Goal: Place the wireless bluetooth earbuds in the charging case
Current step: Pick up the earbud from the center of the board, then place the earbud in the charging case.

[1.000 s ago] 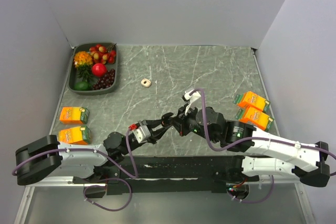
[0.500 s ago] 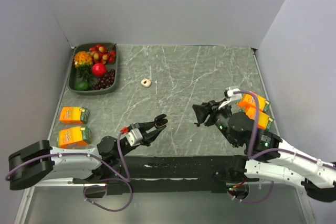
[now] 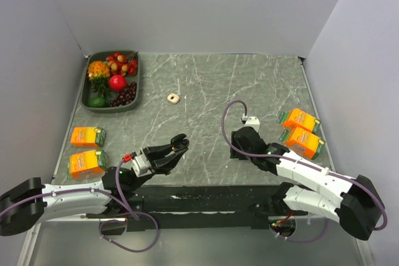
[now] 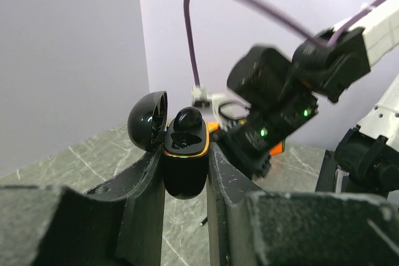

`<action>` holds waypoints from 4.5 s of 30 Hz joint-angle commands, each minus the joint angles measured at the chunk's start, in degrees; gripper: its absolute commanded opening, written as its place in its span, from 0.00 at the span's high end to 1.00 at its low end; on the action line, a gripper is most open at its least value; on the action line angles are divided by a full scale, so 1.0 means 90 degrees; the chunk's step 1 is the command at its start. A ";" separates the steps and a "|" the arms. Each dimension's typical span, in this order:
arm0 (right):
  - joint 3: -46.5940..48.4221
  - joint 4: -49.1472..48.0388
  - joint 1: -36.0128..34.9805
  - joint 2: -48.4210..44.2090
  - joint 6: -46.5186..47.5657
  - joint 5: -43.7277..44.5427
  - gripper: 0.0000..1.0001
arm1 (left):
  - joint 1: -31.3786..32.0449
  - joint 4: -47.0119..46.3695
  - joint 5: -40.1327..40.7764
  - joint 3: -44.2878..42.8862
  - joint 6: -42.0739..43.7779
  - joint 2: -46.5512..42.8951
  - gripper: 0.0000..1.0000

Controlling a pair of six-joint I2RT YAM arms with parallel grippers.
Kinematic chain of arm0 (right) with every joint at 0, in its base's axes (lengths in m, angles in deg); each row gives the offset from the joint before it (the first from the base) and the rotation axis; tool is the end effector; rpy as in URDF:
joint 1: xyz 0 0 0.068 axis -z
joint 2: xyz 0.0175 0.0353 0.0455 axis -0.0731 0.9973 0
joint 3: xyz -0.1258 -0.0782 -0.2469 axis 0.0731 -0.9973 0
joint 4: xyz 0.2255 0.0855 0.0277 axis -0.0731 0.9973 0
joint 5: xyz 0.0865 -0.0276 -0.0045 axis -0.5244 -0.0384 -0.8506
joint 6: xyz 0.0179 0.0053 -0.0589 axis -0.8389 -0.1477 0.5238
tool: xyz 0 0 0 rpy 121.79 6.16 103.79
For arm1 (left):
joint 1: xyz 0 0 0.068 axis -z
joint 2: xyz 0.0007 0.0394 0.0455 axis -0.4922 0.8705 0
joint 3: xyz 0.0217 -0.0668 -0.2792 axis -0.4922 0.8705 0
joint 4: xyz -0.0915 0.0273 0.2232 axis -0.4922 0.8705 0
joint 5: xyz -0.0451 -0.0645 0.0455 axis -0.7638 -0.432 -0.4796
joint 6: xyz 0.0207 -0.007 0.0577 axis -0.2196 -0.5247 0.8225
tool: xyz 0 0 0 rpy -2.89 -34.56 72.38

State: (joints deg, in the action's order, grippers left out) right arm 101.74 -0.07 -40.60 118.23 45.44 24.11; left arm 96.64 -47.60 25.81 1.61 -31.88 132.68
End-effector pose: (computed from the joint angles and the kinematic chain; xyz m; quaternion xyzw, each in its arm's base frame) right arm 0.1334 0.1109 0.2188 -0.0251 0.9225 0.1043 0.3707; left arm 0.0554 -0.1203 0.2683 0.2515 0.4162 -0.4323 0.7594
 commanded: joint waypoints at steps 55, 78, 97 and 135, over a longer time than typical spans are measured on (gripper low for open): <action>-0.0166 -0.1904 0.1208 0.2005 -0.0234 -0.0754 0.82 | 0.0302 -0.1908 0.0200 0.0119 -0.0010 0.0018 0.99; 0.0626 -0.1892 -0.1230 -0.1606 0.2440 0.1713 1.00 | 0.0253 -0.2123 0.0873 0.0022 0.0185 0.0340 0.99; -0.0341 -1.1504 -0.4495 0.0069 1.1872 0.3623 1.00 | -0.0577 -0.2161 0.0776 -0.0477 0.0048 0.0711 0.99; -0.0078 -0.6229 -0.4915 -0.1678 0.9648 0.1189 1.00 | -0.0675 0.1002 -0.1226 -0.1931 0.0185 0.0536 0.99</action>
State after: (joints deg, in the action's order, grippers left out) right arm 100.13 -51.94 -84.36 102.17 127.84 33.09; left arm 90.79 -42.90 16.61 -12.81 -30.33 138.32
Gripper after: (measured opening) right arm 0.232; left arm 0.297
